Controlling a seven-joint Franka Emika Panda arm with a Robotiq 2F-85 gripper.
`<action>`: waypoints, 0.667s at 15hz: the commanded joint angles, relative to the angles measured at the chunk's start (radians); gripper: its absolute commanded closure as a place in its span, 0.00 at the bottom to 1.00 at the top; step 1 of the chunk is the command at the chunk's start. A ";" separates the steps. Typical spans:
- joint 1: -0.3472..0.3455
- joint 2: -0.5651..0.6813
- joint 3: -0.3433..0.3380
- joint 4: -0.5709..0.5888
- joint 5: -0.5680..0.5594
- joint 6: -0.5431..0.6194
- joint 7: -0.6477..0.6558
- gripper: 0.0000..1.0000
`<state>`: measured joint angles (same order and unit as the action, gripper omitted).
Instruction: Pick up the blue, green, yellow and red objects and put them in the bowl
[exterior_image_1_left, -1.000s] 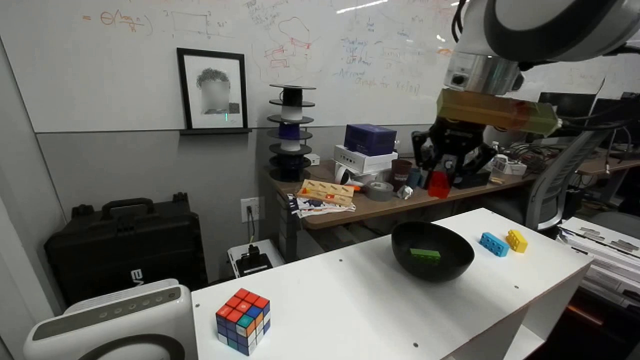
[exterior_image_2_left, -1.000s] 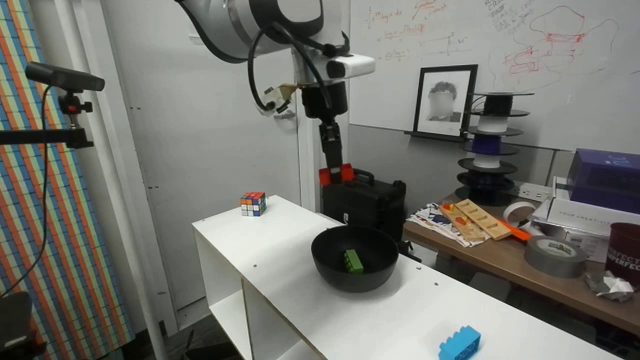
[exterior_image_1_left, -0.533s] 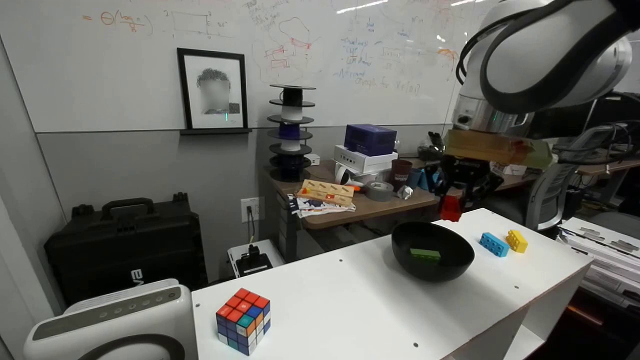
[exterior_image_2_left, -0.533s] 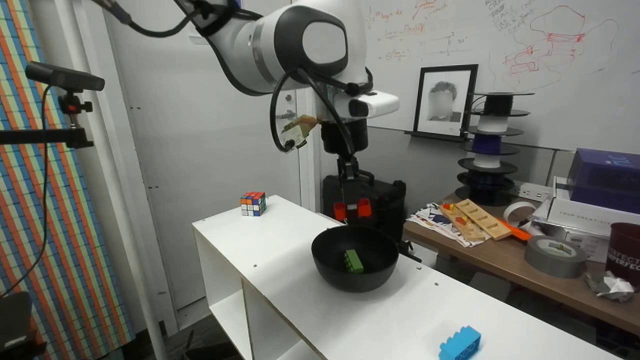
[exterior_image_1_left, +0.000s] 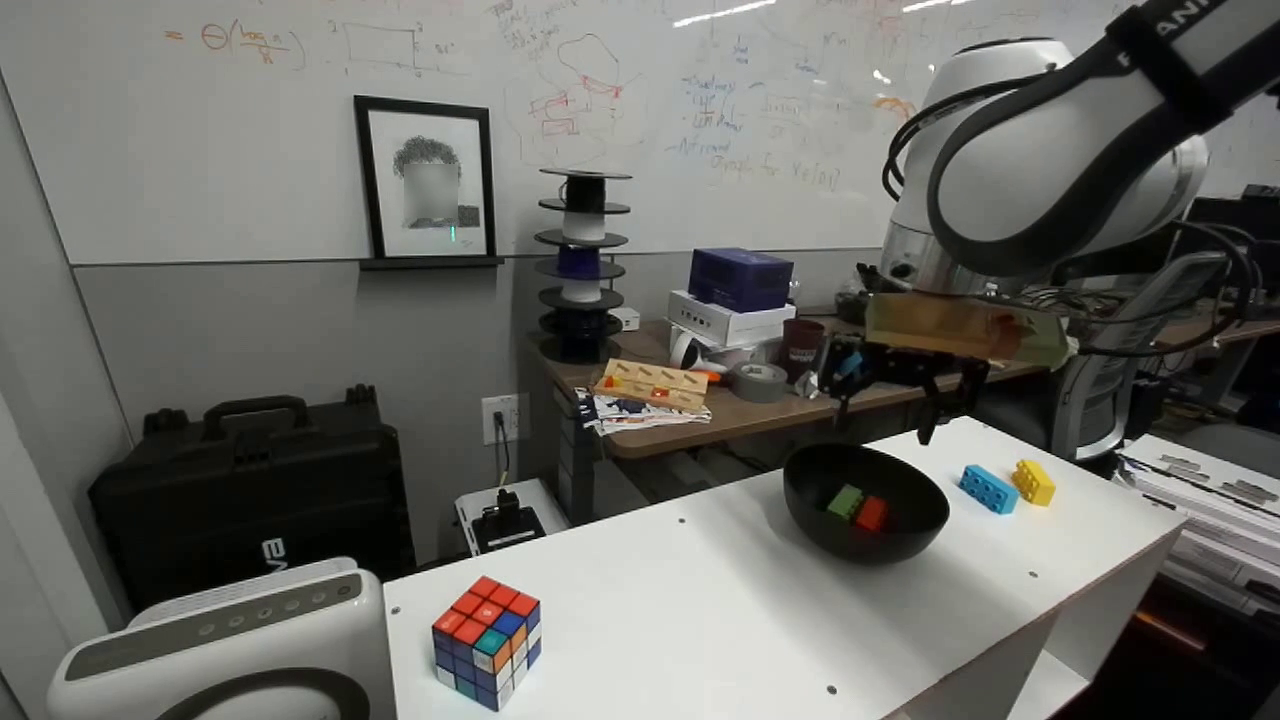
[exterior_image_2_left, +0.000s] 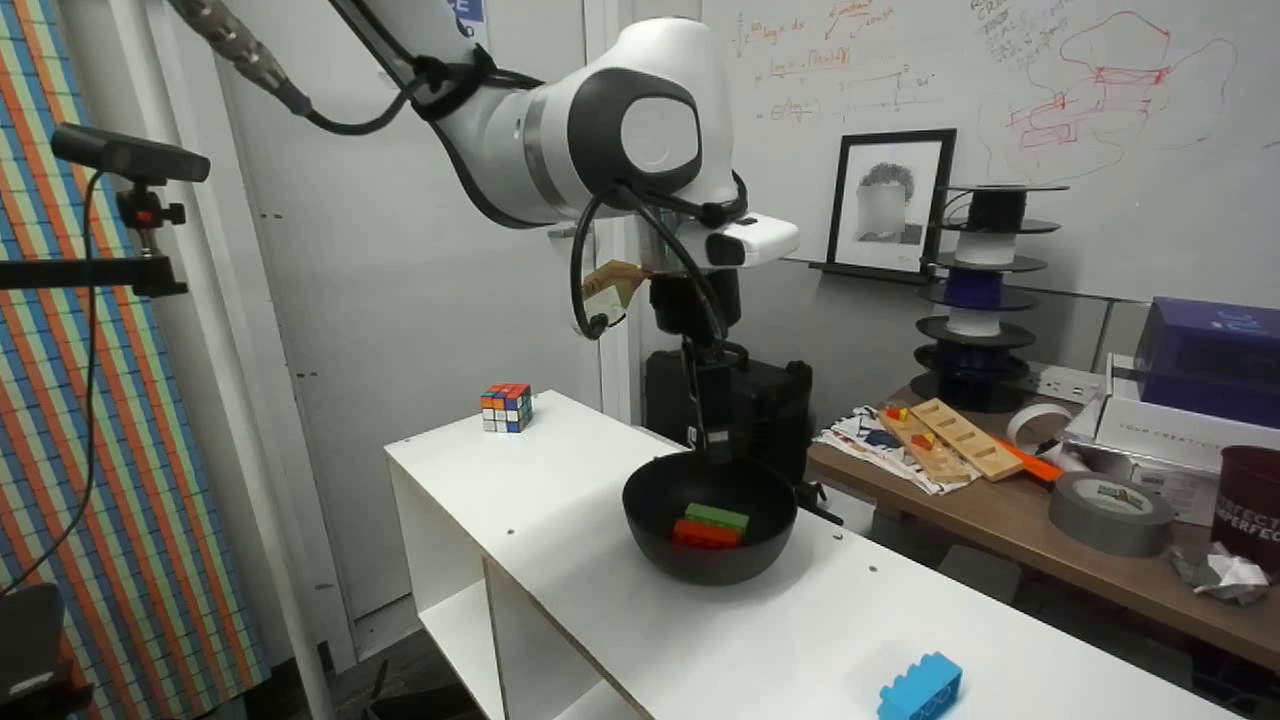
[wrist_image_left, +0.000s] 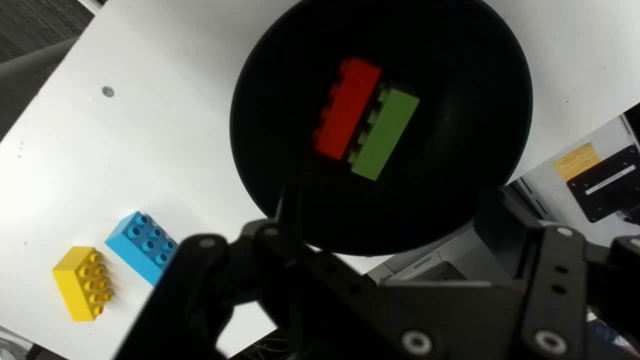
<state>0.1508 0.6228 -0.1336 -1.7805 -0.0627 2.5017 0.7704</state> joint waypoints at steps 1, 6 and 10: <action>0.015 -0.082 0.000 -0.057 -0.021 0.057 -0.059 0.00; 0.043 -0.287 0.011 -0.255 -0.051 0.185 -0.170 0.00; 0.080 -0.469 -0.023 -0.464 -0.166 0.344 -0.134 0.00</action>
<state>0.2022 0.3222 -0.1264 -2.0478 -0.1416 2.7212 0.6147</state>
